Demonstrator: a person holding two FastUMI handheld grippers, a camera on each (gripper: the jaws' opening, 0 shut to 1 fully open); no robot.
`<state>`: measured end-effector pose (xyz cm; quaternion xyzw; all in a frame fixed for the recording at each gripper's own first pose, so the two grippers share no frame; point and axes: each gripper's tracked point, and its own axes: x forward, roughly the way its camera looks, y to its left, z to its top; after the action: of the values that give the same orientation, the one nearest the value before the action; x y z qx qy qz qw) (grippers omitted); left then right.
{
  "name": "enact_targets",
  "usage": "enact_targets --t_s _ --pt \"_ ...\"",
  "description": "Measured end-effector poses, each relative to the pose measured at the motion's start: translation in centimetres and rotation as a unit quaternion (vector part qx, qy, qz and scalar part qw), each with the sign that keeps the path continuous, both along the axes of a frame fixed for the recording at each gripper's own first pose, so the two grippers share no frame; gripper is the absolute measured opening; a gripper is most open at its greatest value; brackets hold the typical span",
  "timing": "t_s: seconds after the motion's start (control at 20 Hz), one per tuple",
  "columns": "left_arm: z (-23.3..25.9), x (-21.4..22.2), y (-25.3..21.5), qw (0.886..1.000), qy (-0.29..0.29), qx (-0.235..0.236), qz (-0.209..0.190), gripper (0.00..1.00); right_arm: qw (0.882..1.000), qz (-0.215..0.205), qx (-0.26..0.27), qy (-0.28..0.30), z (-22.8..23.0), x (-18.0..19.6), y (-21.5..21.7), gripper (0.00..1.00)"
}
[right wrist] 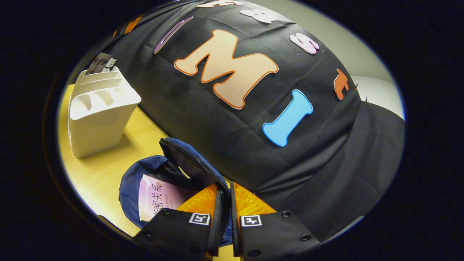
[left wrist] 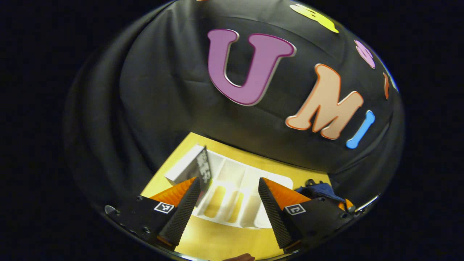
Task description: Open the schoolbag, grab two books from the bookshelf and put them into the schoolbag.
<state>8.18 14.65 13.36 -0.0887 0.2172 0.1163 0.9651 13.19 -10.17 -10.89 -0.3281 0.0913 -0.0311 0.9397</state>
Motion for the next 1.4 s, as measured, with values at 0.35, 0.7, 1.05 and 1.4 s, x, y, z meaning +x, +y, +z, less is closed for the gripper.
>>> enact_targets --t_s 0.35,0.7,1.05,1.4 --pt "-3.9 0.8 7.0 1.0 0.018 -0.006 0.017 0.94 1.0 -0.026 -0.013 0.01 -0.5 -0.6 0.9 0.29" --pt "-10.3 2.4 8.5 0.995 0.073 -0.064 -0.005 0.94 0.998 -0.035 -0.04 0.017 -1.0 -1.2 1.7 0.17" --pt "-12.7 3.8 7.3 0.989 0.114 -0.087 -0.039 0.93 0.998 -0.04 -0.046 0.017 -1.4 -0.9 2.3 0.17" --pt "-13.5 6.3 5.3 0.978 0.19 -0.029 -0.083 0.79 0.998 -0.033 -0.055 0.023 -1.6 -0.8 2.6 0.05"
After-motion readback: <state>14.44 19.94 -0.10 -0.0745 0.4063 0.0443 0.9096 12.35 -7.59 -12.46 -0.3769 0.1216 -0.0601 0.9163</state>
